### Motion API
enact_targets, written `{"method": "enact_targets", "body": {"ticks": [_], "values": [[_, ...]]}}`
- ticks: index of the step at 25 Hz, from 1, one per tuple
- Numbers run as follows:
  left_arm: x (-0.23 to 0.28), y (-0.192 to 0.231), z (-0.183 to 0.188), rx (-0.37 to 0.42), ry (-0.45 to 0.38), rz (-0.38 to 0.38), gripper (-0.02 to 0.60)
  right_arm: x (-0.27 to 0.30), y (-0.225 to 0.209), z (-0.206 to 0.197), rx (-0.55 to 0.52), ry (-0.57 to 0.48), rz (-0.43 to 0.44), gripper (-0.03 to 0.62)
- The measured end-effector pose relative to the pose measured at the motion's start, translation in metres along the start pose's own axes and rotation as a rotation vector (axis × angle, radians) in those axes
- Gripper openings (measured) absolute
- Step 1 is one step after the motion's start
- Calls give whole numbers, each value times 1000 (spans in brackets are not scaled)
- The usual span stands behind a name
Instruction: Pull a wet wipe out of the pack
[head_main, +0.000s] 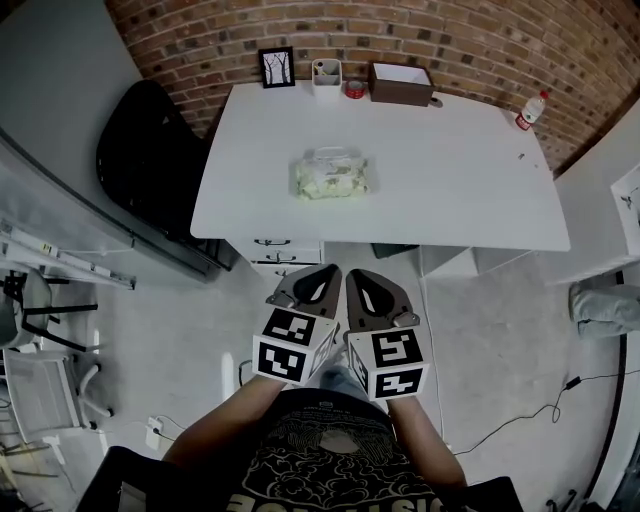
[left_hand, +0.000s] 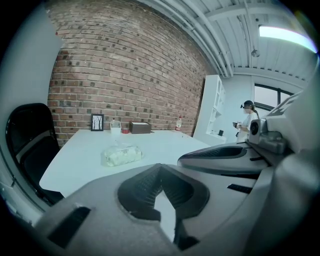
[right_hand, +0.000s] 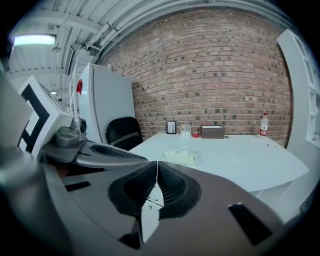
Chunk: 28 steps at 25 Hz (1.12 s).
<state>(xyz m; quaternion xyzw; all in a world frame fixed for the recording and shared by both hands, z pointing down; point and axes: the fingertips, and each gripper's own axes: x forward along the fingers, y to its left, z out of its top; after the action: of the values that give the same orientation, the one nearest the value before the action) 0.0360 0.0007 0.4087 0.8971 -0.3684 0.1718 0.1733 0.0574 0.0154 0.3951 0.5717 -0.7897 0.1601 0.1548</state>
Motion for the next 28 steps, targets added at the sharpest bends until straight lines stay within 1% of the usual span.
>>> {"method": "enact_targets", "body": {"ticks": [6,12,19,28], "values": [[26,-5,7,0,17,43,12,7,-32,4,5,-1,32,18],[34,-7,11,-15,16,81,12,11,-43,8,-20,8,67,18],[38,-7,12,-27,9,95,12,14,-49,8,-31,13,77,18],[49,14,23,-30,-7,90,12,36,-49,18,-54,13,63,18]]}}
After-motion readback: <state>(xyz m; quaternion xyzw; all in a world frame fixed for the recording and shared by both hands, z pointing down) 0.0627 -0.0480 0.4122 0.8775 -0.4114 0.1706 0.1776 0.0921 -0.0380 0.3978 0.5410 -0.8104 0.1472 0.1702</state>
